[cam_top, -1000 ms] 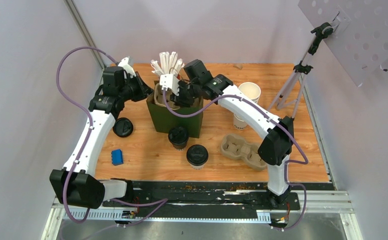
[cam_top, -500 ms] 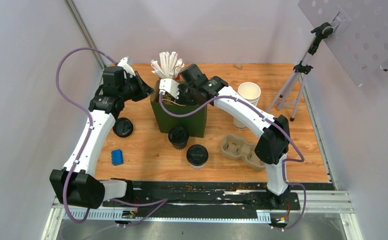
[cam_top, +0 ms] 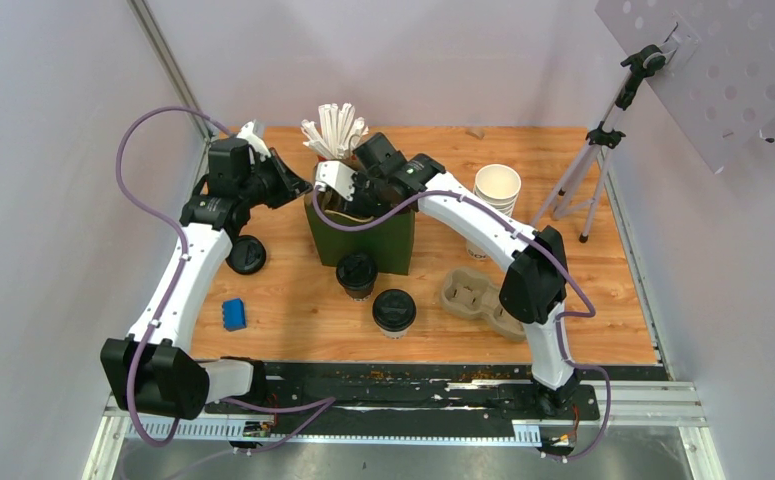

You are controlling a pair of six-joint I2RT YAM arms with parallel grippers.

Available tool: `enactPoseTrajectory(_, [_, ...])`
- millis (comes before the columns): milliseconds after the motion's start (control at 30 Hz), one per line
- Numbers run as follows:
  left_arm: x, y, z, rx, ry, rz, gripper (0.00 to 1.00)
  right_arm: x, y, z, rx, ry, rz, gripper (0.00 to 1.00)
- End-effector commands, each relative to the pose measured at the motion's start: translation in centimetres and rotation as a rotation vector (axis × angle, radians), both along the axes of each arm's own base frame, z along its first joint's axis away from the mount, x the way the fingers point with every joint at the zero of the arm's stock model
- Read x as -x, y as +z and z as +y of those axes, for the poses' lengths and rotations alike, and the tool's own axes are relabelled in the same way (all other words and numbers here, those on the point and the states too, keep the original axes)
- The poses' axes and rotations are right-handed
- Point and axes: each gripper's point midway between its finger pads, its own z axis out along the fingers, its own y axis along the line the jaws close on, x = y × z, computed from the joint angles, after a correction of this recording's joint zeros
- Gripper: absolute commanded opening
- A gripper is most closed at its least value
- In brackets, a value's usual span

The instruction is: Pack the takeout coffee

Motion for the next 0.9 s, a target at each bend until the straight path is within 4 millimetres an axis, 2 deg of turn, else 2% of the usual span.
enactPoseTrajectory(0, [0.4, 0.8, 0.4, 0.003, 0.018, -0.017, 0.00, -0.1, 4.8, 0.7, -0.093, 0.003, -0.076, 0.57])
enactPoseTrajectory(100, [0.6, 0.9, 0.5, -0.004, 0.019, -0.021, 0.00, 0.1, 6.2, 0.9, -0.122, 0.015, -0.093, 0.53])
enactPoseTrajectory(267, [0.7, 0.8, 0.7, -0.019, 0.021, -0.019, 0.00, 0.3, 9.1, 1.4, -0.200, 0.020, -0.117, 0.52])
enactPoseTrajectory(400, [0.8, 0.4, 1.1, -0.056, 0.020, -0.016, 0.00, -0.1, 9.8, 1.7, -0.222, 0.015, -0.146, 0.53])
enactPoseTrajectory(633, [0.9, 1.4, 1.4, -0.070, 0.027, -0.029, 0.02, -0.2, 10.9, 3.3, -0.304, 0.041, -0.144, 0.52])
enactPoseTrajectory(733, [0.9, 2.3, 1.4, -0.060, 0.038, -0.036, 0.14, 0.0, 12.5, 3.3, -0.344, 0.017, -0.147, 0.53])
enactPoseTrajectory(867, [0.6, 3.8, 1.7, -0.058, 0.064, -0.064, 0.40, -0.2, 15.3, 2.5, -0.398, -0.049, -0.185, 0.58])
